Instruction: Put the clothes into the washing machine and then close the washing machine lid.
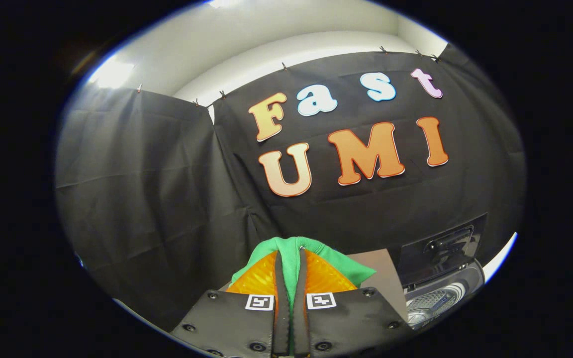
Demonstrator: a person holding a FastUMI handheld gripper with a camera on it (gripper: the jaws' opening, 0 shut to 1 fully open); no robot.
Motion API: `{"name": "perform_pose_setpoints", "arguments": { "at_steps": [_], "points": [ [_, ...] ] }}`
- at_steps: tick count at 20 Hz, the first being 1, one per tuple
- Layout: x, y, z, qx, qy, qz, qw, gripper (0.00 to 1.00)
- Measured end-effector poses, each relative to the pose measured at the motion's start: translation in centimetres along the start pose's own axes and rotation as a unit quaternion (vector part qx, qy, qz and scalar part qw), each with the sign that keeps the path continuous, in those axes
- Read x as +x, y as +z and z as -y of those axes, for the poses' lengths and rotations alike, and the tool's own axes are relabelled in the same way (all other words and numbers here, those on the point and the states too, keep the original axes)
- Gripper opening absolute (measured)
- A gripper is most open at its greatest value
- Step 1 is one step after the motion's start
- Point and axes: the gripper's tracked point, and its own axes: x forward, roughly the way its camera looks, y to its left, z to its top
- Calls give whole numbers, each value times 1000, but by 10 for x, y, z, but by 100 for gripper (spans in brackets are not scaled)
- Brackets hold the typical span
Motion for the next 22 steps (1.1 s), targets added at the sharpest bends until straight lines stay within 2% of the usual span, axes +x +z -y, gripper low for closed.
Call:
{"name": "perform_pose_setpoints", "arguments": {
  "at_steps": [4,10,17,22],
  "points": [
    [-15,28,44,1,2,14,1000,11],
    [-27,60,132,3,-25,33,999,11],
    [-48,67,240,-8,-69,28,997,11],
    [-64,53,300,-14,-87,5,996,11]
  ]
}}
